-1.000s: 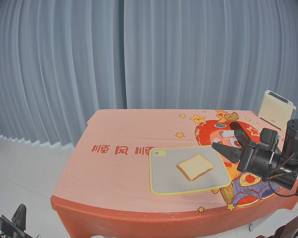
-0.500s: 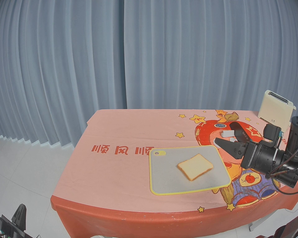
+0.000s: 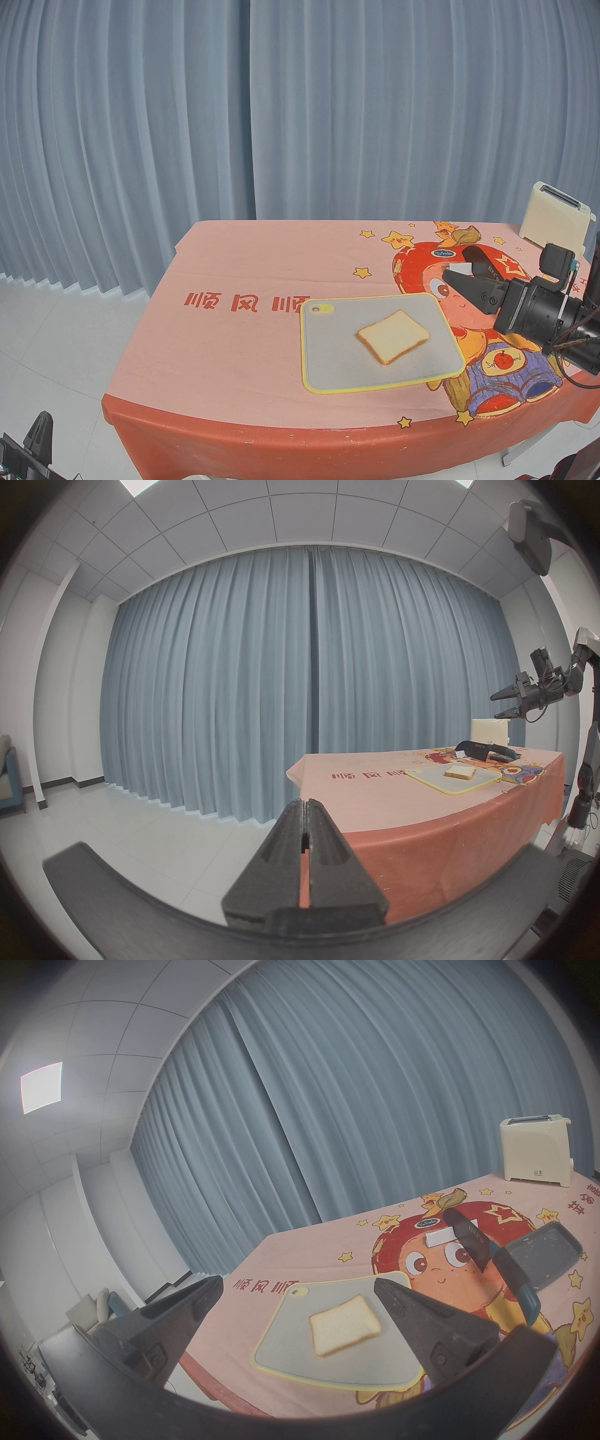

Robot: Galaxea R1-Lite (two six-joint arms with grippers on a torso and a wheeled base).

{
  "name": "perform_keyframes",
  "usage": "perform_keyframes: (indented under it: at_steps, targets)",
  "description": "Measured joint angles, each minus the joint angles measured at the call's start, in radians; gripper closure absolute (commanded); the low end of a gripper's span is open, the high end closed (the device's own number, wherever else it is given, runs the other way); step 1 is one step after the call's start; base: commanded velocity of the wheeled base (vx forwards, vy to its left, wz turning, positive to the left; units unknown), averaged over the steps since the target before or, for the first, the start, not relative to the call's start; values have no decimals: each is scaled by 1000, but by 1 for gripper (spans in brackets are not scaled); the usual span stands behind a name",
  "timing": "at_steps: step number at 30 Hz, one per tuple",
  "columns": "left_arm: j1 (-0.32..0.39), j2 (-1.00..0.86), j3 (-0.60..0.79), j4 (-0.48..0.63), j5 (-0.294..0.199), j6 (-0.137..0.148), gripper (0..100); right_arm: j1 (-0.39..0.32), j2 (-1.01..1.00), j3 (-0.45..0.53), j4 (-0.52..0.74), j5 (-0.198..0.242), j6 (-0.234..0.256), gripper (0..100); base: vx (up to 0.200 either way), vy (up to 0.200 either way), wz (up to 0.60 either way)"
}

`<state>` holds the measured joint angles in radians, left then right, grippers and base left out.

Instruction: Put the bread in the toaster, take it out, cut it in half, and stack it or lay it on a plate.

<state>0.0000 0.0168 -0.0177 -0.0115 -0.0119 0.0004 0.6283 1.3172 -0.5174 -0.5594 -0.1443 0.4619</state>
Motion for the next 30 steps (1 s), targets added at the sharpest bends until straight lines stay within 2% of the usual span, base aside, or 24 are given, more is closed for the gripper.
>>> perform_keyframes:
  at_steps: [22, 27, 30]
  targets:
    - [0, 0, 0, 0, 0, 0, 100, -1, 0, 4, 0, 0, -4, 0, 0, 0, 0]
    - [0, 0, 0, 0, 0, 0, 100, -7, -1, 13, 1, 0, -36, 0, 0, 0, 0]
    - [0, 0, 0, -1, 0, 0, 100, -40, -1, 17, 0, 0, -76, 0, 0, 0, 0]
